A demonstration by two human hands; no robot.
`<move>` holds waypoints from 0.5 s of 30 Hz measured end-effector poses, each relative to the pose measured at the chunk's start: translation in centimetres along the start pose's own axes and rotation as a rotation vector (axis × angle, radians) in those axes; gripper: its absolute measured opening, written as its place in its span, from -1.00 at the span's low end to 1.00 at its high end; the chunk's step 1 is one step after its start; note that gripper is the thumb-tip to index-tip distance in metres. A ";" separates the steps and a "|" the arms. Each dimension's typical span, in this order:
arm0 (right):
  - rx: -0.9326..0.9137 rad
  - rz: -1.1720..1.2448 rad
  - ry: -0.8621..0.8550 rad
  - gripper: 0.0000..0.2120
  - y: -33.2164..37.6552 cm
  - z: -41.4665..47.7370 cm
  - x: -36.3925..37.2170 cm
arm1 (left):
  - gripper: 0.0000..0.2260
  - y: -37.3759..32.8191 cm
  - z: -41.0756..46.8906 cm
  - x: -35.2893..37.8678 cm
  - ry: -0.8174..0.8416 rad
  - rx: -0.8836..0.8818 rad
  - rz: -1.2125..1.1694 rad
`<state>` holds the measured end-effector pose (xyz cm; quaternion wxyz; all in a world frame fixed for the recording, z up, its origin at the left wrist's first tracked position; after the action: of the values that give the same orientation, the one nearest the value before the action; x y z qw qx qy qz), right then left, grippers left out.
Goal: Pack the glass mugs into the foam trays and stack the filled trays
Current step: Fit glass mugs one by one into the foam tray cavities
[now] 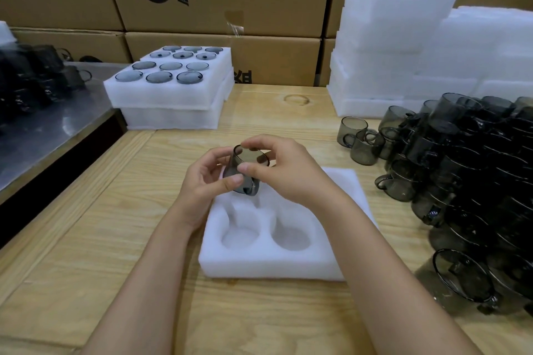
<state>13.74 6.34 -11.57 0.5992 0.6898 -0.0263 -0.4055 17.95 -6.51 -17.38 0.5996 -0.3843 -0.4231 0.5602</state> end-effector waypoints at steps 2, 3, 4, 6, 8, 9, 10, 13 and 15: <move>0.010 -0.044 0.046 -0.75 0.0 0.0 0.2 | -0.48 0.2 0.0 0.0 0.013 -0.022 -0.005; 0.016 -0.072 0.070 -0.75 0.0 0.0 0.3 | -0.48 0.3 0.0 0.0 0.017 -0.035 0.005; 0.018 -0.099 0.090 -0.74 0.0 0.0 0.4 | -0.48 0.4 0.0 0.0 0.027 -0.049 0.017; 0.007 -0.148 0.102 -0.73 0.0 -0.1 0.4 | -0.52 0.7 -0.1 0.0 0.052 -0.077 -0.010; -0.011 -0.205 0.106 -0.74 0.2 -0.1 0.4 | -0.65 1.3 -0.3 -0.1 0.058 -0.121 -0.153; -0.014 -0.228 0.116 -0.76 0.2 -0.1 0.6 | -0.69 1.7 -0.4 -0.2 0.050 -0.151 -0.222; -0.014 -0.254 0.132 -0.76 0.2 -0.1 0.8 | -0.70 2.0 -0.4 -0.4 0.040 -0.175 -0.252; -0.023 -0.331 0.172 -0.76 0.2 -0.1 1.3 | -0.70 2.3 -0.3 -0.8 0.008 -0.202 -0.169; -0.007 -0.338 0.178 -0.75 0.0 0.0 1.4 | -0.66 2.3 -0.2 -0.7 -0.002 -0.206 -0.161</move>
<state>14.65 5.63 -12.29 0.5249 0.7156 0.1444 -0.4377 17.31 -7.07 -19.67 0.5995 -0.4080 -0.5086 0.4641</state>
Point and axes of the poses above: each hand's wrist, its own z-axis towards the middle knuckle, its own x-axis out of the palm, y = z × x, the point moved 8 cm from there along z, towards the middle knuckle, and after that the axes turned 14 degrees about y, right-handed, at the moved point
